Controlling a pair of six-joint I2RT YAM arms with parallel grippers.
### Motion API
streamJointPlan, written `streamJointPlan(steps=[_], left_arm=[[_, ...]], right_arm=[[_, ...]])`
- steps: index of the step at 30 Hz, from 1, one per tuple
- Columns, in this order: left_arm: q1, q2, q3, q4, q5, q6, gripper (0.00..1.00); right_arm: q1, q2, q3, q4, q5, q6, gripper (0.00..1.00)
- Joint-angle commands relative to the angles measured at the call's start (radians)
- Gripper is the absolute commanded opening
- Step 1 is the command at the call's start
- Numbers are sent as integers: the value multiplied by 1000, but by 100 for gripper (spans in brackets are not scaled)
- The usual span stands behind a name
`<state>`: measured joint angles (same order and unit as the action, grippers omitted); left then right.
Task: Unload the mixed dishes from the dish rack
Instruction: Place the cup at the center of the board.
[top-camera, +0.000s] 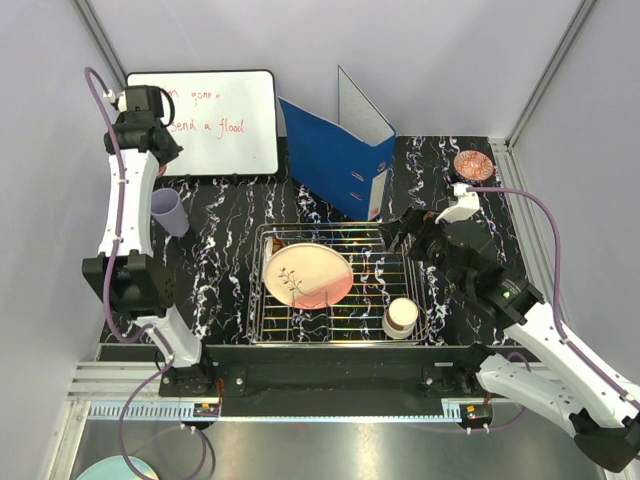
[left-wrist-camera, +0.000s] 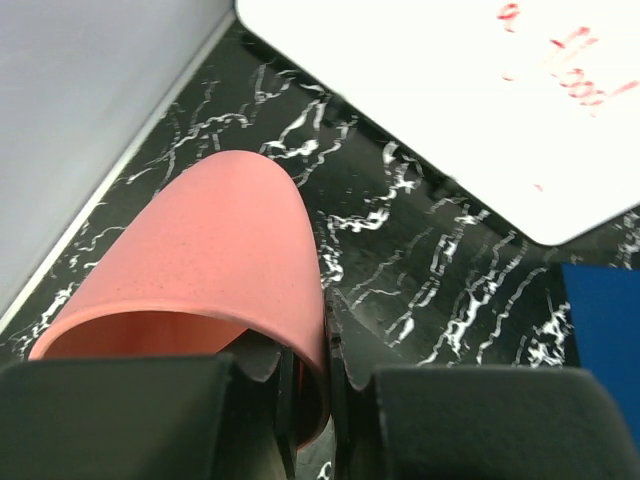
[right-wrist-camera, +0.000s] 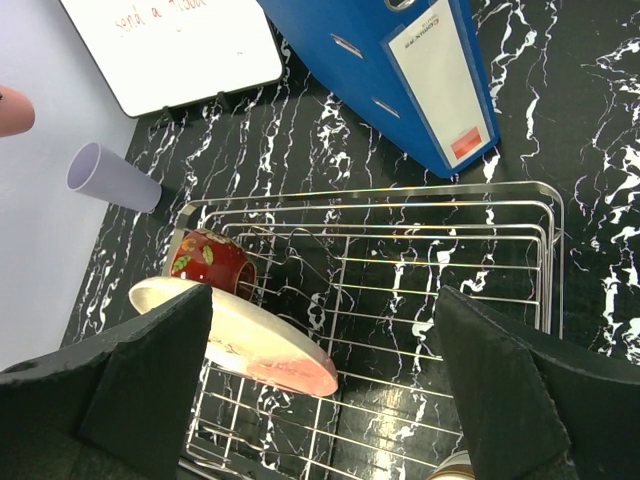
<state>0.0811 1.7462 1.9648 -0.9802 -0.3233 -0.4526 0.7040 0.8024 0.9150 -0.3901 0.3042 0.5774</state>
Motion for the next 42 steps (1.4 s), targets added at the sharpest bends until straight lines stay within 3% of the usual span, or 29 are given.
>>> streamJointPlan(steps=[1,10,22,23,24,28,30,31,39,42], left_arm=[[23,27,-9,18,12,6,0],[91,93,-66,38,121,-15,0],[101,142,-132,51,147,-18,2],[103,141,-130,52,148,-18,12],[105,138,-121,51,151,-20,40],[106,105,-74,41,133,-21,76],[106,85,-23,22,112,-29,83],[106,81,-6,15,106,-34,92],[62,-74,109,-26,82,-104,96],[-52,-149,124,-22,87,-81,96]], right_arm=[[-3,-6,-11,16,26,-24,100],[-3,15,-11,16,24,-22,100],[-3,70,-16,43,9,-11,100],[-3,75,-15,43,7,-10,100],[-3,75,-13,43,7,-11,100],[-5,80,-13,48,9,-13,100],[-3,86,-10,50,6,-13,100],[-5,86,-8,51,6,-11,100],[-3,98,10,13,67,-50,100],[-3,129,44,-70,127,-77,100]])
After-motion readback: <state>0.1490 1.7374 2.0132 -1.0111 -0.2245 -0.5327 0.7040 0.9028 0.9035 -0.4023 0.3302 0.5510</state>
